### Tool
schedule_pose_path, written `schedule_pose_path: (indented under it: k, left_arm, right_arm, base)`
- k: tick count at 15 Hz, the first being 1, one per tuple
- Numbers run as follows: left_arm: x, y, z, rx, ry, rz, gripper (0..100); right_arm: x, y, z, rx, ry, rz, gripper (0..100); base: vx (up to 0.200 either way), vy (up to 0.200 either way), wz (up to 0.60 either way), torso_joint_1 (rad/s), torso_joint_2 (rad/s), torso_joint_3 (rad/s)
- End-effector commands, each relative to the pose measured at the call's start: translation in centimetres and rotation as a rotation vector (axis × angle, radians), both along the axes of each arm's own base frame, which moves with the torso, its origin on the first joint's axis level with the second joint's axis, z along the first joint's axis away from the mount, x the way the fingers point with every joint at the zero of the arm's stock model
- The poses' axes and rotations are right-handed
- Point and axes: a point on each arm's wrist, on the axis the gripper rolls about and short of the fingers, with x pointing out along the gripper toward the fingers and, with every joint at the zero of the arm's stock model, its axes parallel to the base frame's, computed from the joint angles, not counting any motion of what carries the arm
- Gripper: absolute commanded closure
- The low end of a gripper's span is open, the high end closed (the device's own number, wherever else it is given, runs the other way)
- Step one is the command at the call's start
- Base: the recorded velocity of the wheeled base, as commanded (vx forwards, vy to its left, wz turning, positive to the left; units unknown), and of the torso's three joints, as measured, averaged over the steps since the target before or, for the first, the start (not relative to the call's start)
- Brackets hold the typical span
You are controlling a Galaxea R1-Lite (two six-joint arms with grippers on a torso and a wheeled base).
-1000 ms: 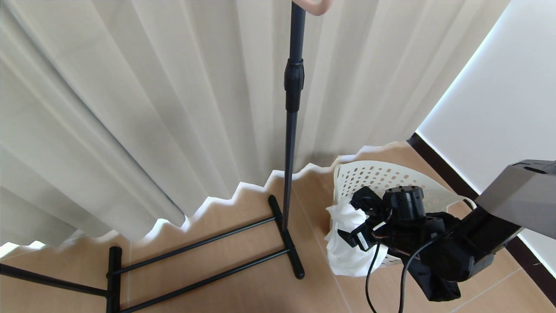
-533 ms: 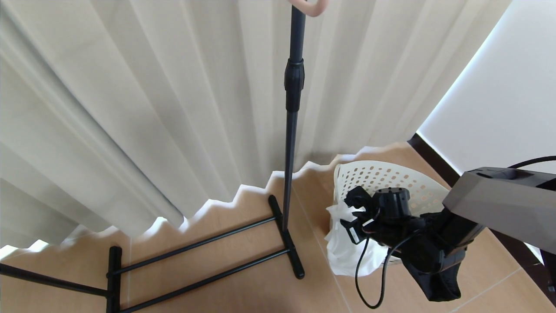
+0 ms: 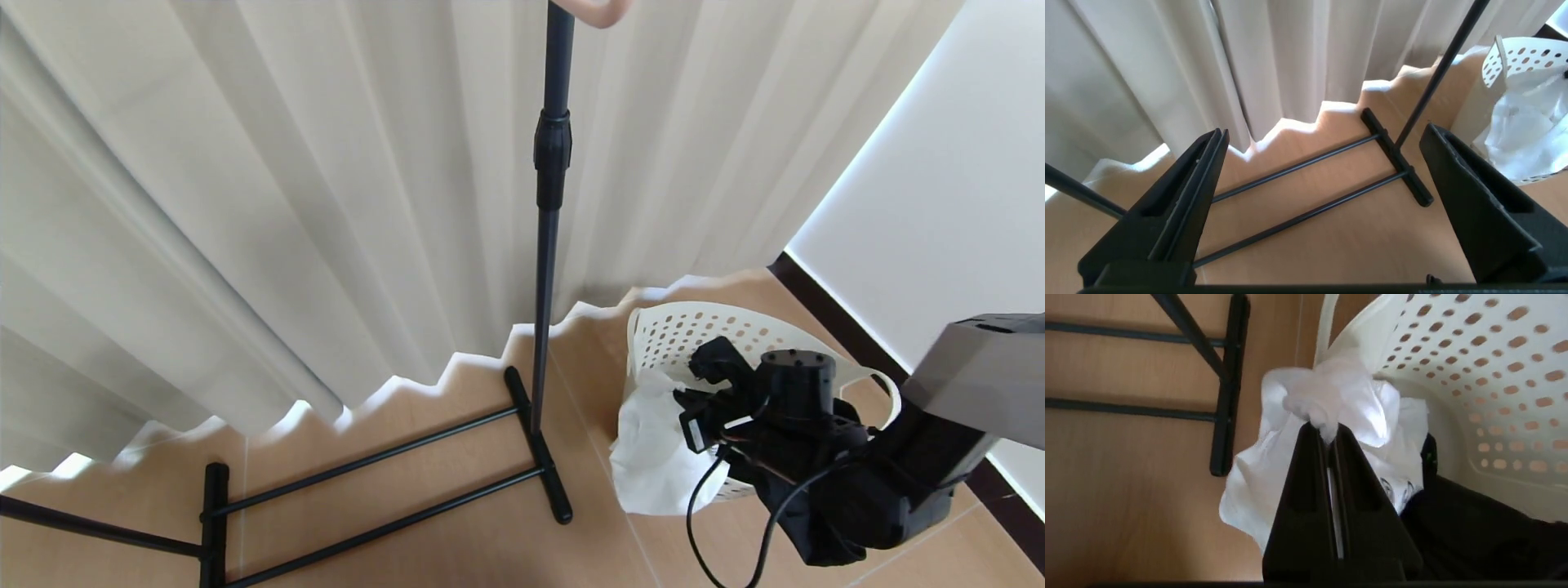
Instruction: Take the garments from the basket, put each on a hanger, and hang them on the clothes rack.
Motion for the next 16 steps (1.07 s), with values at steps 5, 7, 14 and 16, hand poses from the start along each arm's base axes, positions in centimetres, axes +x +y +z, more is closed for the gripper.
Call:
schedule_pose_path:
  k: [5,7,14,16]
  left_arm:
    - [0.0,0.0,0.0,0.001,-0.001,0.0,0]
    - [0.0,0.0,0.0,0.001,-0.001,0.0,0]
    - [0.0,0.0,0.0,0.002,0.001,0.0,0]
    - [0.0,0.0,0.0,0.001,0.001,0.0,0]
  right_arm:
    - [-11.2,-0.5,13.4,0.151,-0.372,0.158,100]
    - [-13.4,-1.3,15.1,0.122,-0.398,0.177,100]
    - [-13.7,-1.5,16.1,0.113,-0.439,0.167,100]
    - [-13.6,-1.5,16.3,0.116,-0.446,0.167,100]
  base:
    - [0.0,0.0,0.0,0.0,0.0,0.0]
    - [0.0,0.0,0.0,0.0,0.0,0.0]
    - [0.0,0.0,0.0,0.002,0.0,0.051]
    - [0.0,0.0,0.0,0.005,0.0,0.181]
